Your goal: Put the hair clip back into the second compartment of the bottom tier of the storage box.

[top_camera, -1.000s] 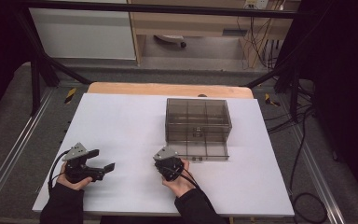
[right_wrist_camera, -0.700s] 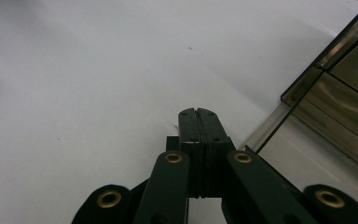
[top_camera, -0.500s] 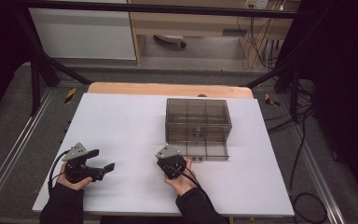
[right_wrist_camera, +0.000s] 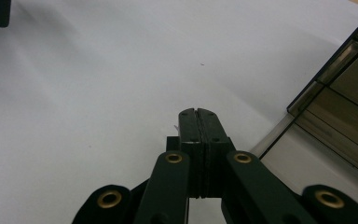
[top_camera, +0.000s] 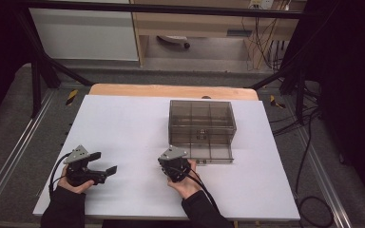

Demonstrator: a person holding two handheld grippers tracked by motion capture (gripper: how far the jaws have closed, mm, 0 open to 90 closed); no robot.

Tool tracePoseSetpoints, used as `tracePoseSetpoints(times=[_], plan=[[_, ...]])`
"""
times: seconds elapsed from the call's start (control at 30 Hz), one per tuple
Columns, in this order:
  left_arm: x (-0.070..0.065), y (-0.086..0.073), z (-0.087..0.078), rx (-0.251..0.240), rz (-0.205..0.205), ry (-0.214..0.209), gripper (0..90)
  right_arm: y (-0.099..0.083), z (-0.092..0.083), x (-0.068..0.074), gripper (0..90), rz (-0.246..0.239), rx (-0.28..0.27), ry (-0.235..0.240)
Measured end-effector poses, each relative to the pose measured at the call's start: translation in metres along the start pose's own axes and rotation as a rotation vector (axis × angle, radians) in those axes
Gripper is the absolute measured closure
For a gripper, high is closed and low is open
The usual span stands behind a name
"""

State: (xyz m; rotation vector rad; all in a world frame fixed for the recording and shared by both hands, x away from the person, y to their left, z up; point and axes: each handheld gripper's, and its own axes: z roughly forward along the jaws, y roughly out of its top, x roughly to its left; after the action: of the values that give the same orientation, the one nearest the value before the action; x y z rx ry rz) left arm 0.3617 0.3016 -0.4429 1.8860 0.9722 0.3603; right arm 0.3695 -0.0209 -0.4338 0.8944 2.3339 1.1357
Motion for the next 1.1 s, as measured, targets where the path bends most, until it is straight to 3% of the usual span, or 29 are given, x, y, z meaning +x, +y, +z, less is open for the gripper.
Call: tracePoseSetpoints(times=[0.47, 1.1], plan=[[0.000, 0.000, 0.000, 0.001, 0.002, 0.001, 4.5, 0.005, -0.008, -0.002, 90.0, -0.002, 0.003, 0.043], [0.000, 0.000, 0.000, 0.002, 0.001, 0.002, 4.6, 0.007, -0.024, -0.012, 90.0, 0.004, -0.007, 0.039]])
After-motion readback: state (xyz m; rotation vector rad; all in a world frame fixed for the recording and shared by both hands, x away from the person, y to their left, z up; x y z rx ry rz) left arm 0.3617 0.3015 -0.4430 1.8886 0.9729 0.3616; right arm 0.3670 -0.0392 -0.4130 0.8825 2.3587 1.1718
